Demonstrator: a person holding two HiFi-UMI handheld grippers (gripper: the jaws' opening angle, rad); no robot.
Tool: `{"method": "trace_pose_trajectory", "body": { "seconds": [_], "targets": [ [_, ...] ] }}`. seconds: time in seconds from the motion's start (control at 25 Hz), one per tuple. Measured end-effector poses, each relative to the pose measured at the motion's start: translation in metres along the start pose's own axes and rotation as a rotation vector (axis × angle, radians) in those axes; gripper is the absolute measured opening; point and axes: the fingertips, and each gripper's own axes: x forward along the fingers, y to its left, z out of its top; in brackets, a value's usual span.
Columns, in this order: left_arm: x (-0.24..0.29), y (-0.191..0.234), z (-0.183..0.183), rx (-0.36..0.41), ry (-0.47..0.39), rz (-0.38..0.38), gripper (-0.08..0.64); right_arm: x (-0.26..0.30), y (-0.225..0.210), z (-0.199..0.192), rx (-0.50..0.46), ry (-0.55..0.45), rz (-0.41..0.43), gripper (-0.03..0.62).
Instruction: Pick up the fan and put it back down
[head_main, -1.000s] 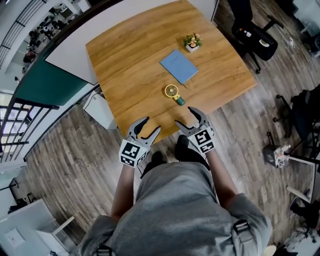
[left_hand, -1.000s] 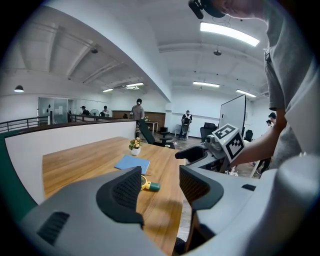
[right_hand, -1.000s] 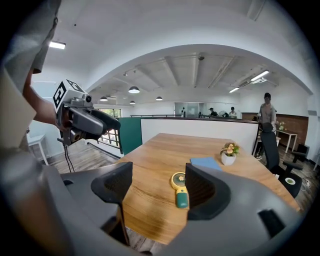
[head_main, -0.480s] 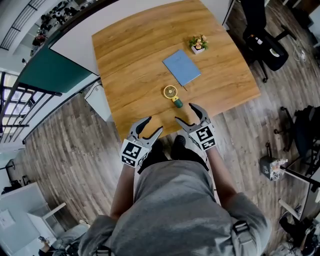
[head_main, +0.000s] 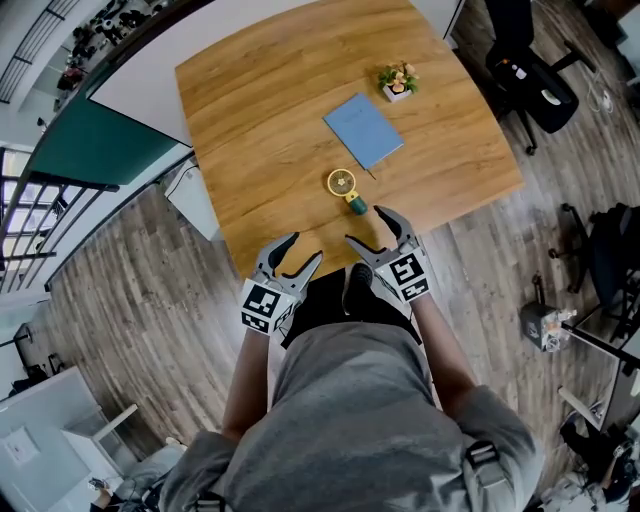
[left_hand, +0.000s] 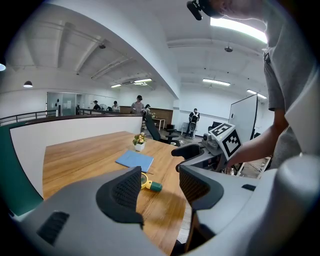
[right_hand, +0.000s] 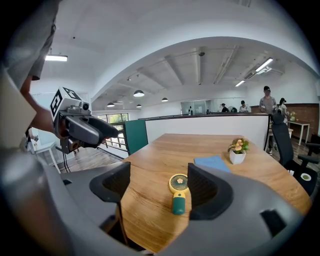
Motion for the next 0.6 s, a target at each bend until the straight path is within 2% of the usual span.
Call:
{"method": "trace_pose_trajectory", "body": {
  "seconds": [0.2, 0.6],
  "targets": [
    [0.011, 0.020, -0.004, -0.015, 0.005, -0.019, 0.250, 0.020, -0.007, -0.011, -0.007, 0.049, -0.018, 0.377],
    [0.035, 0.050, -0.015, -0.047, 0.049, -0.067, 0.250, 0.061, -0.010, -0.027, 0.017, 0.119, 0.020, 0.396]
  ]
}}
